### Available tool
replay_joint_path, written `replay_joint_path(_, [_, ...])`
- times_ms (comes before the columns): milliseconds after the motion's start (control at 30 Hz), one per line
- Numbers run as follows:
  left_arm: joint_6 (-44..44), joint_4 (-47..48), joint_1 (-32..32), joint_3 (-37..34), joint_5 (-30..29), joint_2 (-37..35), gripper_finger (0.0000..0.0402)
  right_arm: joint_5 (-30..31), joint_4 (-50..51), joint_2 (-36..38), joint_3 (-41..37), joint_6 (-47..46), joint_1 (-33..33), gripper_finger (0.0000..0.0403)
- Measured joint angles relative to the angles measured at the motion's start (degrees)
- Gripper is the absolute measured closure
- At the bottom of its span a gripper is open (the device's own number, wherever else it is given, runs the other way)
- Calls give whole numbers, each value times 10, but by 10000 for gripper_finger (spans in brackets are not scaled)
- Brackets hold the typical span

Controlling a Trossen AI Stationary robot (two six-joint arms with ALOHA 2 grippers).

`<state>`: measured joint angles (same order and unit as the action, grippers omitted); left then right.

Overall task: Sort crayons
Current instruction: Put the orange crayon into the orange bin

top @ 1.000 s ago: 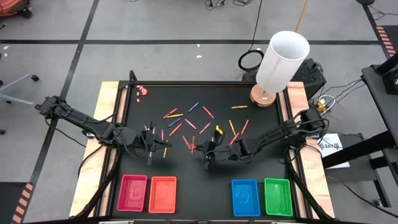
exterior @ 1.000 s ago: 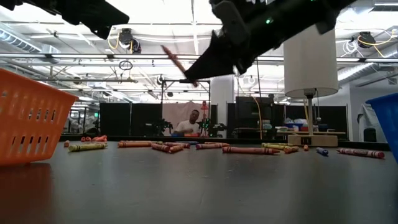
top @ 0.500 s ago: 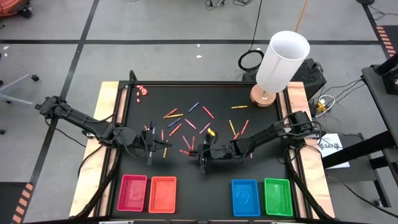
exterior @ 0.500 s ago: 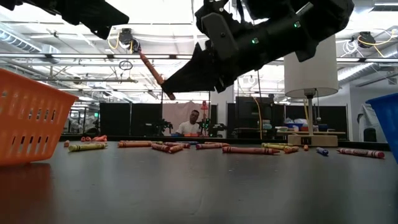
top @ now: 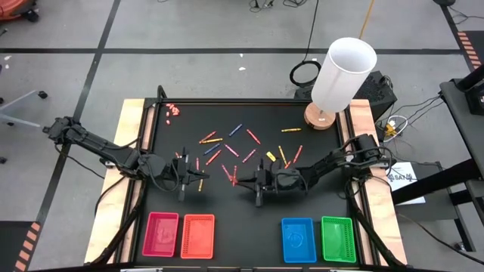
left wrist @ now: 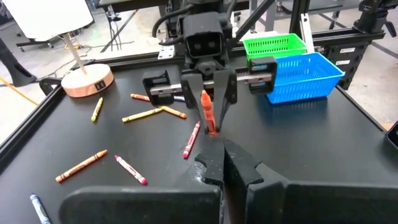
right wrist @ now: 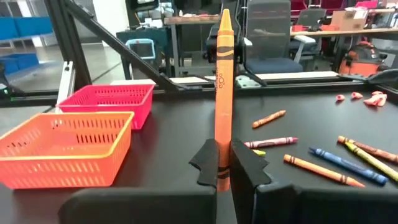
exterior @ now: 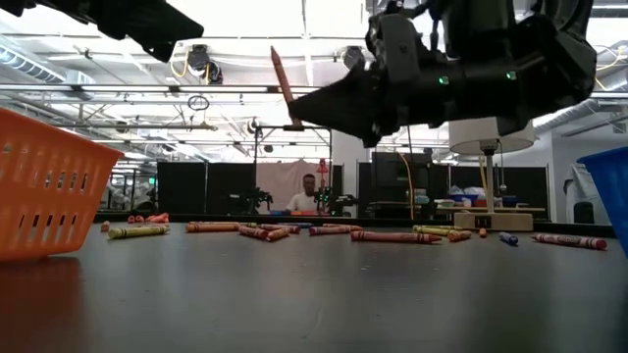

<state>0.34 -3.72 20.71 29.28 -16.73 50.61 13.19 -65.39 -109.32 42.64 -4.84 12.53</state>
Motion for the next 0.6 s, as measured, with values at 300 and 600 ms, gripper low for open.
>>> replay_joint_path(300, [0,-1,0,0,0,0,402,0,0,0,-2,15,0,401])
replay_joint_path(600, [0,-1,0,0,0,0,402,0,0,0,-2,96,-1,401])
